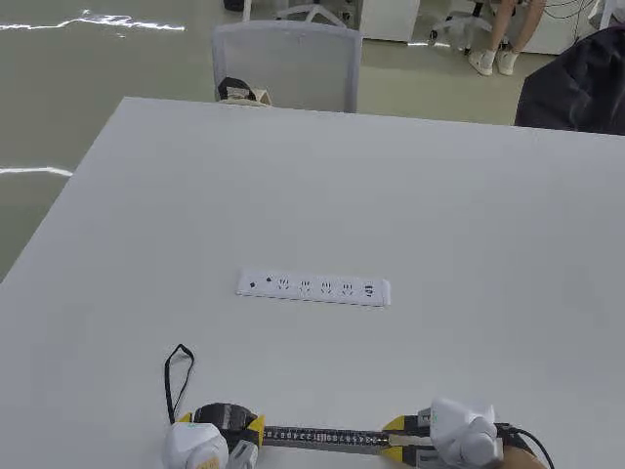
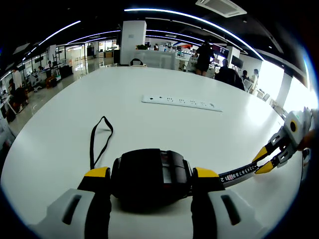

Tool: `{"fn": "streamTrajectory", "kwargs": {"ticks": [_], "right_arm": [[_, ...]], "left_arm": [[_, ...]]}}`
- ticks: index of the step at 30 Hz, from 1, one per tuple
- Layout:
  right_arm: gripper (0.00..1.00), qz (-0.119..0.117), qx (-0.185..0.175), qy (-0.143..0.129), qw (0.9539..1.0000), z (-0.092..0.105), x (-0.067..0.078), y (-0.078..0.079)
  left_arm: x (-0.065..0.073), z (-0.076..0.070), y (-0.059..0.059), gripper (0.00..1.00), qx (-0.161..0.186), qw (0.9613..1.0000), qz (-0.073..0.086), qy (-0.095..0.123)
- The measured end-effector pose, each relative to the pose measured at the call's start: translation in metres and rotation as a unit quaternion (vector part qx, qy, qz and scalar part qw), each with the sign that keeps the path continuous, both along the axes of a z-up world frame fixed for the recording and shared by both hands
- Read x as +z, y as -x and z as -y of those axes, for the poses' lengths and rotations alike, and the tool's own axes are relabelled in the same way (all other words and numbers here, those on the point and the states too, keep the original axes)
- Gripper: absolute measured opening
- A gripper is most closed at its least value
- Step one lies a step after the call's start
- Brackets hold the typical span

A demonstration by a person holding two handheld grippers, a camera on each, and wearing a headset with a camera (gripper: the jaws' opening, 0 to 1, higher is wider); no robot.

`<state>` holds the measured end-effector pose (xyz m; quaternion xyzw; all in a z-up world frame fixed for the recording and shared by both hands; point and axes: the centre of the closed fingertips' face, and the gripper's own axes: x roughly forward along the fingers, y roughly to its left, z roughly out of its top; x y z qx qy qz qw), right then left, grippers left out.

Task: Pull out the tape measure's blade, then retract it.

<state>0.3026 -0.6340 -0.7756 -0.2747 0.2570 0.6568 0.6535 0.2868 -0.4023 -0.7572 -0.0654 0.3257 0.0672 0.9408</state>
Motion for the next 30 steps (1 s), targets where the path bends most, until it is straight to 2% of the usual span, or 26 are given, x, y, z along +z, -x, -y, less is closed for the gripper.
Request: {"fn": "streamTrajectory", "kwargs": {"ticks": [7, 17, 27, 30], "right_arm": [[0.13, -0.001, 0.005, -0.002, 1.0, -0.011, -0.002, 0.001], [0.13, 0.0, 0.012, -0.006, 0.9999, -0.023, -0.004, 0.001], [0.13, -0.001, 0.02, -0.01, 0.9998, -0.038, -0.004, 0.002], [0.13, -0.002, 0.021, -0.013, 0.9997, -0.044, -0.004, 0.002]], "left_arm": [[0.0, 0.0, 0.0, 0.62, -0.001, 1.0, 0.0, 0.002], [-0.007, 0.0, -0.001, 0.61, -0.004, 1.0, -0.002, 0.008], [-0.006, 0.0, 0.0, 0.6, -0.005, 0.9999, -0.005, 0.009], [-0.001, 0.001, 0.0, 0.6, -0.006, 0.9999, -0.005, 0.011]]}}
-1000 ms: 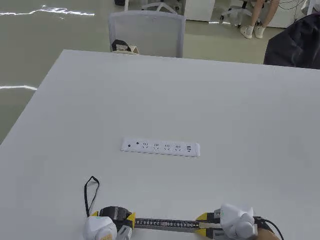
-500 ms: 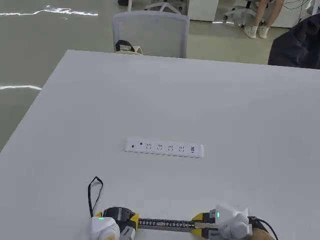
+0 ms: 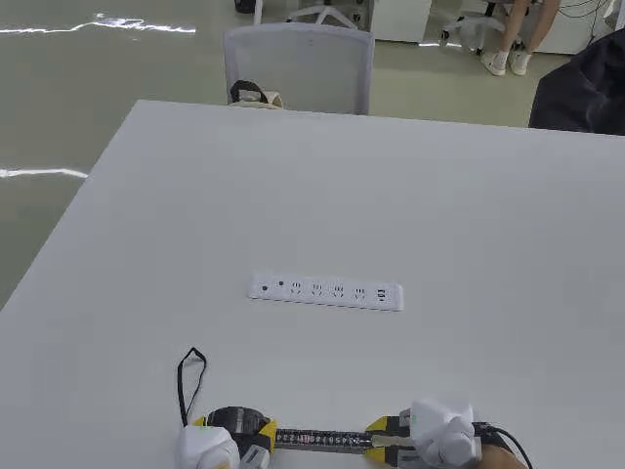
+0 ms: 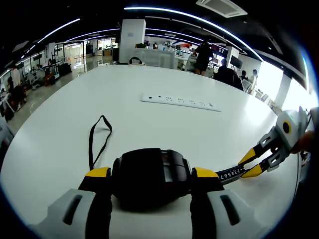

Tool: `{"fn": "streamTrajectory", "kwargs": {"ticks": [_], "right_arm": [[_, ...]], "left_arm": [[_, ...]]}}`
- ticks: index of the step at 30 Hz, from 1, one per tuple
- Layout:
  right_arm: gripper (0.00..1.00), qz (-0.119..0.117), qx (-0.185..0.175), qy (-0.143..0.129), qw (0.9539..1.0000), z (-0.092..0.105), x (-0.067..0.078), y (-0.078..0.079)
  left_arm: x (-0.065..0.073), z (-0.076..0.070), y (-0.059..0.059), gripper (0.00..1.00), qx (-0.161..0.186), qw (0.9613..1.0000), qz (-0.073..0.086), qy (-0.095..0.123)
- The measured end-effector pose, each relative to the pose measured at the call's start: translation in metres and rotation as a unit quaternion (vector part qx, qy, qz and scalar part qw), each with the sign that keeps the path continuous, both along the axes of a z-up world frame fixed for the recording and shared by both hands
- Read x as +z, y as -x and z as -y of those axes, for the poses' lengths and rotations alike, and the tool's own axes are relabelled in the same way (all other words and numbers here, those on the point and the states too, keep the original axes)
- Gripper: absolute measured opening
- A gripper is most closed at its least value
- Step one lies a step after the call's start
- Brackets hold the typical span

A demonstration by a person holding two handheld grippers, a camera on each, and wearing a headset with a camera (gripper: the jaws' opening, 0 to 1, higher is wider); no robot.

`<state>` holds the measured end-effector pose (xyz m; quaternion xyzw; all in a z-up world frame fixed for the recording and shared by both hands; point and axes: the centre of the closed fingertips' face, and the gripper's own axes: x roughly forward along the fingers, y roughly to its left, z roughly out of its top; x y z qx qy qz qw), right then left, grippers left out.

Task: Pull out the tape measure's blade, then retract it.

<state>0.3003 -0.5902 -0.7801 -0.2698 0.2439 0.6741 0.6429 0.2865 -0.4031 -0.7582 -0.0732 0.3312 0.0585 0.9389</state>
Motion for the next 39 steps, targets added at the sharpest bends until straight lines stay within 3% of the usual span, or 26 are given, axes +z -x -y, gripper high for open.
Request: {"fn": "streamTrajectory", "kwargs": {"ticks": [18, 29, 39], "right_arm": [[0.13, -0.003, 0.004, -0.006, 1.0, -0.017, -0.001, 0.002], [0.13, 0.001, 0.003, -0.003, 1.0, -0.016, 0.0, 0.001], [0.12, 0.001, 0.001, -0.005, 1.0, -0.018, 0.001, 0.001]], "left_arm": [[0.001, 0.001, -0.002, 0.63, 0.002, 1.0, 0.001, 0.0], [0.0, 0.001, -0.007, 0.69, 0.039, 0.9992, -0.001, 0.001], [-0.011, -0.006, -0.007, 0.68, 0.045, 0.999, -0.001, -0.005]]}}
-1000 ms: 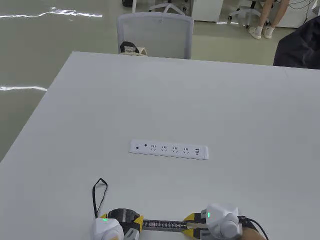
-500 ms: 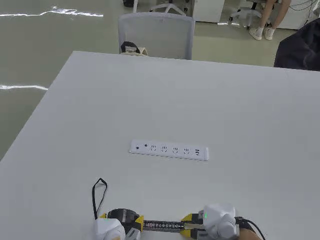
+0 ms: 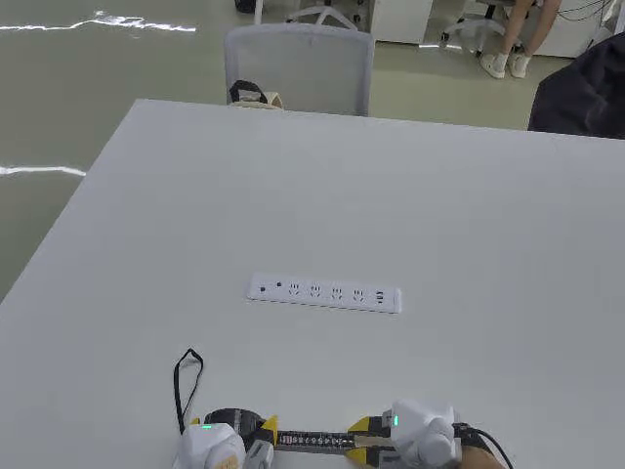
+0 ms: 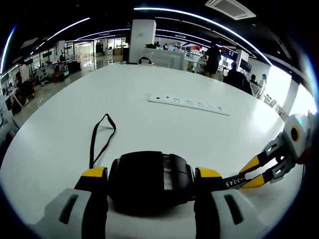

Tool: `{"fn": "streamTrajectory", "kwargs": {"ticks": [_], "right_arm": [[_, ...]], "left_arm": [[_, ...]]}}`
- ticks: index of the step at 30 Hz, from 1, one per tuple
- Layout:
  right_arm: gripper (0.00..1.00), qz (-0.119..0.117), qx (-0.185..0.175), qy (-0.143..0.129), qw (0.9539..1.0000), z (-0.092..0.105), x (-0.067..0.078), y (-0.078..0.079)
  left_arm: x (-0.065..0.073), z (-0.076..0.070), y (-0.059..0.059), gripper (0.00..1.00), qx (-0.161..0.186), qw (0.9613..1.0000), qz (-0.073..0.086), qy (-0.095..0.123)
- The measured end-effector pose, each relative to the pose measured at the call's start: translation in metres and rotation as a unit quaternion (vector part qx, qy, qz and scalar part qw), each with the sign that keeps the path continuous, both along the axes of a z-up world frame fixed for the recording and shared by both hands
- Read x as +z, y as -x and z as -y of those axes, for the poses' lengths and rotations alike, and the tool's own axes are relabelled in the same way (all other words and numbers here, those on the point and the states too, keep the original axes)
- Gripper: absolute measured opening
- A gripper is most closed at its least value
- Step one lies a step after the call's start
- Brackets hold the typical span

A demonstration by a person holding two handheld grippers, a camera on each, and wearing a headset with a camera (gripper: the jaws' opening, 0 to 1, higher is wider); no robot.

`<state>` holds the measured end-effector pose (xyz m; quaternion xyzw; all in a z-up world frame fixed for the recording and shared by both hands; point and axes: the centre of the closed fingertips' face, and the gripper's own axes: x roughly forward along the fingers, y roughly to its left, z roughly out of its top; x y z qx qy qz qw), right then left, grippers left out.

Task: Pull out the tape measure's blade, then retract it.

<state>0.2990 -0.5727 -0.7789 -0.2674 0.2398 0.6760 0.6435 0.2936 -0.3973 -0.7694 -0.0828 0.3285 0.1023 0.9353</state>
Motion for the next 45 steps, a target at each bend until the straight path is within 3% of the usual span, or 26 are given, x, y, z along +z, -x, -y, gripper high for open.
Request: {"fn": "streamTrajectory", "kwargs": {"ticks": [22, 32, 45], "right_arm": [[0.12, 0.0, 0.005, -0.015, 0.9999, -0.027, 0.002, 0.003], [0.13, -0.002, 0.013, -0.02, 0.9997, -0.044, 0.002, 0.005], [0.13, -0.008, 0.025, -0.026, 0.9993, -0.066, 0.002, 0.009]], "left_arm": [[-0.003, 0.001, 0.0, 0.65, -0.011, 0.9997, -0.002, 0.021], [0.01, 0.005, 0.002, 0.65, -0.012, 0.9995, -0.002, 0.029], [0.007, 0.003, 0.002, 0.64, -0.014, 0.9991, -0.003, 0.04]]}}
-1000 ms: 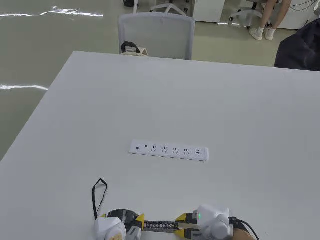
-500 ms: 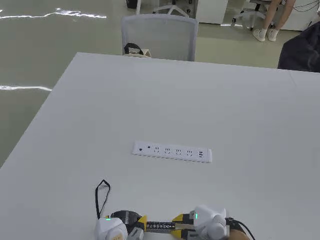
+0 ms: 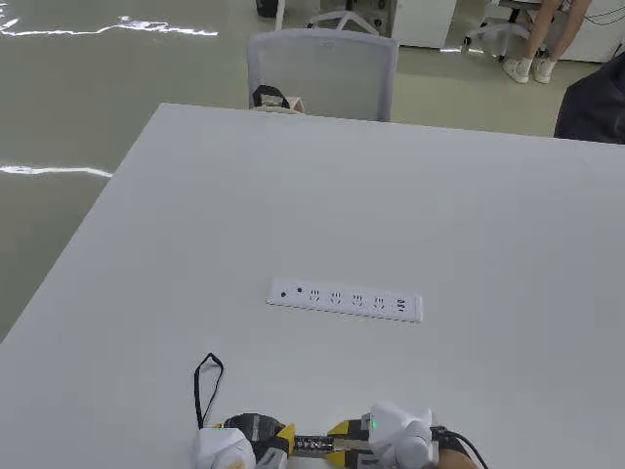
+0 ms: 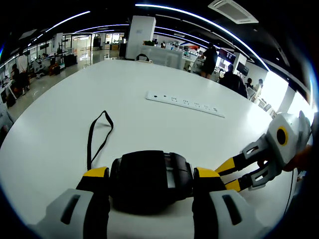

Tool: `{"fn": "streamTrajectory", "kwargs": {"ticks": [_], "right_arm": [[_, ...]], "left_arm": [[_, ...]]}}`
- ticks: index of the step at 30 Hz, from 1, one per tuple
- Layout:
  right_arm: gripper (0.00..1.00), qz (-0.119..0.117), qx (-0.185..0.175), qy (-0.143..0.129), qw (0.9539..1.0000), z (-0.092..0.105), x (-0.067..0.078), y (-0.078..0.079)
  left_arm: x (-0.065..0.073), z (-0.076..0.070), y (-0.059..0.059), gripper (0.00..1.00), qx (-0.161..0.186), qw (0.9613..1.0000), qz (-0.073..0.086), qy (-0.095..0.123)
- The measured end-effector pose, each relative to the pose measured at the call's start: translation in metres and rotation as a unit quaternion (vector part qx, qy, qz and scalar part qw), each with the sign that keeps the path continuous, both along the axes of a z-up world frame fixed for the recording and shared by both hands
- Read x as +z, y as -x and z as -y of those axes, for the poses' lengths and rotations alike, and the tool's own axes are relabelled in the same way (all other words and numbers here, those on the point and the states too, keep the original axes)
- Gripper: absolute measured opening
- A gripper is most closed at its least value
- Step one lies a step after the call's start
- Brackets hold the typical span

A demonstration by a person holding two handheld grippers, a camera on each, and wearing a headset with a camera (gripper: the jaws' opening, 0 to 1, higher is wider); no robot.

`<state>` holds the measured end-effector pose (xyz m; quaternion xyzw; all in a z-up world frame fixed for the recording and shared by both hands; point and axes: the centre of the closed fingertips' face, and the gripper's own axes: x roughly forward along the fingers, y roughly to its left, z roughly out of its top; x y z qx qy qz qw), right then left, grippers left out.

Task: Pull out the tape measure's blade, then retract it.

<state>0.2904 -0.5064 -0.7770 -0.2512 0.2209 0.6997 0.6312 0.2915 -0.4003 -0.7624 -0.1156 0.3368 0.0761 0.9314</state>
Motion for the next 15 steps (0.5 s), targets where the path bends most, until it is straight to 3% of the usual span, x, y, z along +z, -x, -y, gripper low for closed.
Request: {"fn": "streamTrajectory", "kwargs": {"ticks": [15], "right_arm": [[0.13, -0.008, 0.011, -0.009, 0.9999, -0.031, -0.003, 0.005]], "left_arm": [[0.0, 0.0, 0.002, 0.64, -0.003, 0.9998, -0.001, 0.021]]}}
